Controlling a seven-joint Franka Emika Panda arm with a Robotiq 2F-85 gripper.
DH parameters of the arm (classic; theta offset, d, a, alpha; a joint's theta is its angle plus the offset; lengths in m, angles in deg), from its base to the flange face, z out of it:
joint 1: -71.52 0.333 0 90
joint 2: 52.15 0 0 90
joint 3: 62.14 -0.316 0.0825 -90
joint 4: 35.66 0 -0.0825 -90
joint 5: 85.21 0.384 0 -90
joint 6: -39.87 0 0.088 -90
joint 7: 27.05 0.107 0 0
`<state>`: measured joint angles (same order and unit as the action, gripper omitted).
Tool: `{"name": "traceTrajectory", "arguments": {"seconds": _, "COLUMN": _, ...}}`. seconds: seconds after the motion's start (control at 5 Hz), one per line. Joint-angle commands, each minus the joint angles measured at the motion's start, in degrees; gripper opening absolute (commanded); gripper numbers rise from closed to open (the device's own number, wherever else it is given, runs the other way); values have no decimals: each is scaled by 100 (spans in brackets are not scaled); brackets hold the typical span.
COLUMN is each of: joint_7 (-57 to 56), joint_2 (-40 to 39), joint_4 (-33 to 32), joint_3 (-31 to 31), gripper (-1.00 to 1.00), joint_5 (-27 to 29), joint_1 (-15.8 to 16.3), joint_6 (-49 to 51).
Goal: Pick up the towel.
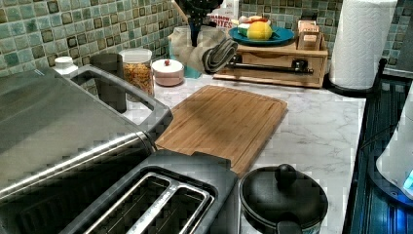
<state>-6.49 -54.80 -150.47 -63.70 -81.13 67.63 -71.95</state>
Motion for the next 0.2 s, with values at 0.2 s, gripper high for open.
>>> {"name": "traceTrajectory", "arguments": {"seconds": 0.2, "joint_7": -147, "joint_2": 359, "joint_4": 652, "joint_3": -67, "gripper": -100, "joint_5": 32, "joint_1": 60, "joint_6": -49}}
